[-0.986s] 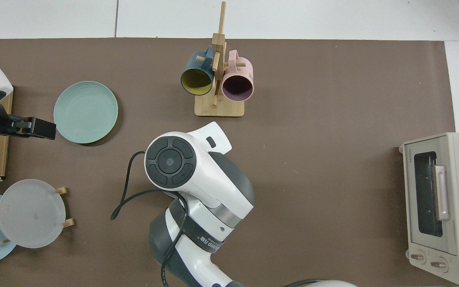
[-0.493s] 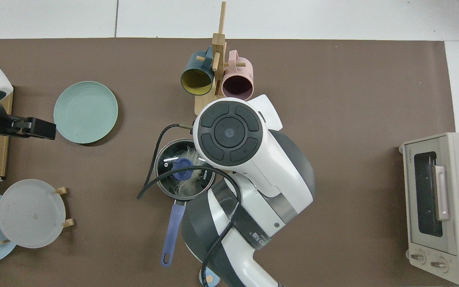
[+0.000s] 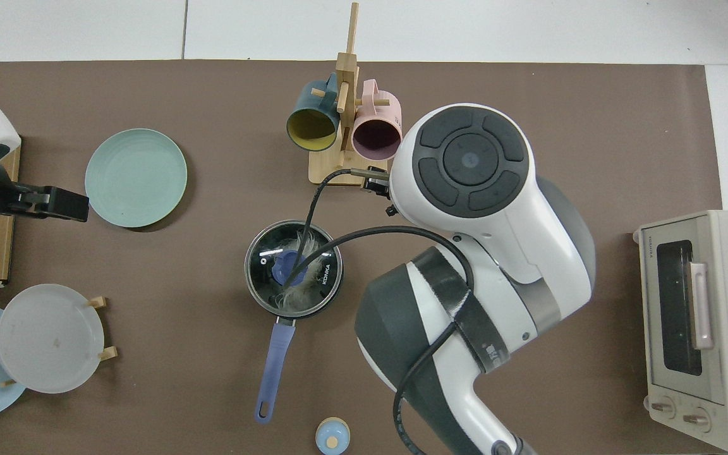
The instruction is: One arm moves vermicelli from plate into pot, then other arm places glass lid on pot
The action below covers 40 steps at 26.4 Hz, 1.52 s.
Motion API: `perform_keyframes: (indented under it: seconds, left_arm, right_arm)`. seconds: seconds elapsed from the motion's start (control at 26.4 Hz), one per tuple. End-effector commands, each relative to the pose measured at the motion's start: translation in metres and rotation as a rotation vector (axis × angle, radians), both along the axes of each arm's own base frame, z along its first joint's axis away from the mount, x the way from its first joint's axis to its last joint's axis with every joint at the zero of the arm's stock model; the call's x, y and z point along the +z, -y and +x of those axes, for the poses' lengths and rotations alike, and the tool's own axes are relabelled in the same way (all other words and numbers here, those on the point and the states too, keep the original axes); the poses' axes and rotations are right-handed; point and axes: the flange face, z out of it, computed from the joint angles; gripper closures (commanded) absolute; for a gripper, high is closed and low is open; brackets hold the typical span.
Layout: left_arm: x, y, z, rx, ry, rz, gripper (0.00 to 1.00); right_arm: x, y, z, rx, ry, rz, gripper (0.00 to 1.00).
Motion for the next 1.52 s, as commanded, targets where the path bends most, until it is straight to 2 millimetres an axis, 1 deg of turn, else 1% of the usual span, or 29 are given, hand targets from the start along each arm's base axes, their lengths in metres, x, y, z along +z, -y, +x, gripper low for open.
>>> perform_keyframes:
  seconds: [0.0,0.11,0.27,0.57,0.8,0.91,0.99,1.06,1.25,1.36,1.48]
  left_arm:
    - [0.002,-0.001,-0.005,0.007,-0.011,-0.01,0.0]
    - [0.002,-0.001,-0.005,0.007,-0.013,-0.01,0.0]
    - [0.002,0.0,-0.005,0.005,-0.013,-0.01,0.0]
    - [0.002,0.0,-0.005,0.007,-0.013,-0.01,0.0]
    - [0.001,0.0,-0.005,0.007,-0.016,-0.01,0.0]
    - [0.002,0.0,-0.006,0.007,-0.015,-0.013,0.0]
    - [0.002,0.001,-0.006,0.007,-0.015,-0.014,0.0]
    - [0.002,0.0,-0.006,0.007,-0.015,-0.013,0.0]
    - [0.001,0.001,-0.007,0.004,-0.021,-0.012,0.0]
    - [0.002,0.0,-0.008,0.006,-0.019,-0.013,0.0]
    - [0.002,0.0,-0.008,0.003,-0.019,-0.013,0.0]
  right_arm:
    - [0.004,0.02,-0.002,0.006,-0.015,-0.02,0.0]
    - [0.014,0.052,0.007,0.019,-0.016,-0.028,0.0]
    - [0.026,0.106,0.018,0.049,-0.03,-0.045,0.0]
    - [0.023,0.205,0.023,0.112,-0.079,-0.064,0.0]
    - [0.024,0.253,0.025,0.13,-0.092,-0.071,0.0]
    - [0.023,0.266,0.024,0.116,-0.108,-0.07,0.0]
    - [0.028,0.273,0.018,0.113,-0.126,-0.072,0.0]
    - [0.027,0.282,0.01,0.14,-0.152,-0.074,0.0]
    - [0.023,0.285,-0.008,0.154,-0.157,-0.058,0.0]
    - [0.025,0.3,-0.012,0.128,-0.16,-0.008,0.0]
    - [0.028,0.305,-0.014,0.133,-0.155,0.007,0.0]
